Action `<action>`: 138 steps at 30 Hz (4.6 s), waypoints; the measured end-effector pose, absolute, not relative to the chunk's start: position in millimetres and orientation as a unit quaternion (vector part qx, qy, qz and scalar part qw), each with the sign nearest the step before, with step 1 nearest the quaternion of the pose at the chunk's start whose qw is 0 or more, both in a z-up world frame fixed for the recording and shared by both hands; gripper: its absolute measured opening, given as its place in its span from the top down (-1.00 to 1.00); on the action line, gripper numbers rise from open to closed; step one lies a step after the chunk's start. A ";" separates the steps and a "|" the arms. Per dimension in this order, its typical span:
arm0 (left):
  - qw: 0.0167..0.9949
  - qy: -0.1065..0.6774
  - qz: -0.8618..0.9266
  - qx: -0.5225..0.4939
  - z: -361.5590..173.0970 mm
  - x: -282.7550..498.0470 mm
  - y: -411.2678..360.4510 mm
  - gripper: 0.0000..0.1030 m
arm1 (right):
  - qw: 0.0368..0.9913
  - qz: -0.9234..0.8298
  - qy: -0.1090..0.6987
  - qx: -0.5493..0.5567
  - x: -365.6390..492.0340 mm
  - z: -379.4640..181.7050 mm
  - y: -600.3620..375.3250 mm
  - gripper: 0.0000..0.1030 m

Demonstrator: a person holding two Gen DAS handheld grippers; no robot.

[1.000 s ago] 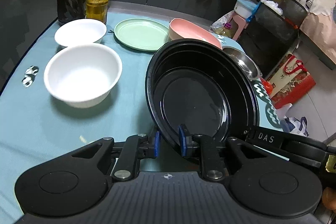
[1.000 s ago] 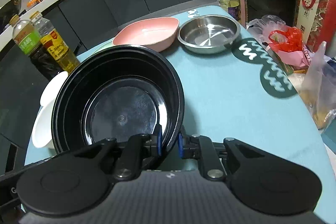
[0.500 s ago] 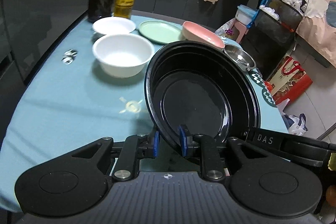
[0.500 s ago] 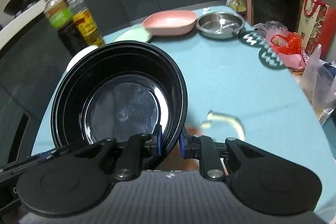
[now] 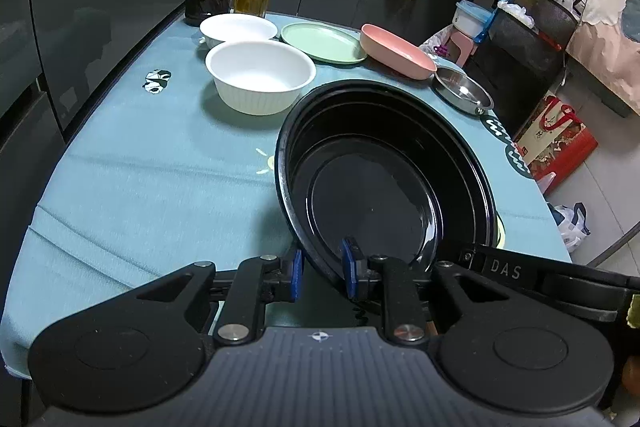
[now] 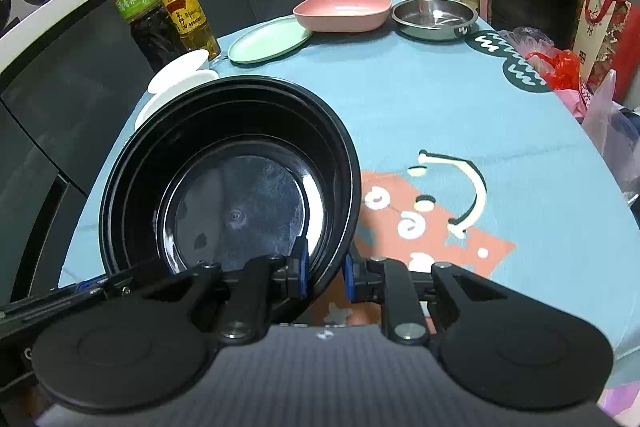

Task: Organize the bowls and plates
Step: 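Lift the black bowl, carry it toward the table edge, lower and release, then reach both grippers to the large white bowl rim and close on it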

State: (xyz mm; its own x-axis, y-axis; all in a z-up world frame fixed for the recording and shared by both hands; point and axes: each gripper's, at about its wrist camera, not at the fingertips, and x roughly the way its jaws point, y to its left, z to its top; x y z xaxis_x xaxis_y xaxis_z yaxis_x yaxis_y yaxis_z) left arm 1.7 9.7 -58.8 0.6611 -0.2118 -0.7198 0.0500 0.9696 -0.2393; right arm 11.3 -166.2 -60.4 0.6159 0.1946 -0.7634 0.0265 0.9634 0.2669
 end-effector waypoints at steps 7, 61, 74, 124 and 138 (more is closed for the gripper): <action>0.904 0.408 -0.075 -0.098 -61.5 -0.1 9.1 0.62 | 0.889 0.047 0.436 0.133 7.3 -61.7 -168.5 0.68; 0.910 0.368 -0.030 -0.189 -46.0 7.8 60.1 0.43 | 0.902 0.018 0.393 0.180 10.0 -49.5 -201.3 0.18; 0.915 0.359 0.009 -0.183 -42.0 38.0 72.0 0.41 | 0.913 0.013 0.376 0.158 41.2 -36.8 -205.1 0.18; 0.903 0.398 0.022 -0.161 -74.4 185.1 99.1 0.40 | 0.881 0.097 0.462 0.038 200.3 -52.8 -77.9 0.19; 0.903 0.407 -0.008 -0.136 -87.9 195.1 90.5 0.81 | 0.866 0.133 0.481 0.000 208.8 -66.1 -55.0 0.91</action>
State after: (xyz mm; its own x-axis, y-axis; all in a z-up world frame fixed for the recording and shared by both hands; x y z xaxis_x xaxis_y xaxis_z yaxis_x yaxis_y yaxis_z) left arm 195.1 90.5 -87.9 0.6685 -0.1249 -0.7332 -0.0967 0.9629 -0.2521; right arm 208.8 -55.0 -66.1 0.5016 0.2309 -0.8337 -0.2313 0.9644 0.1279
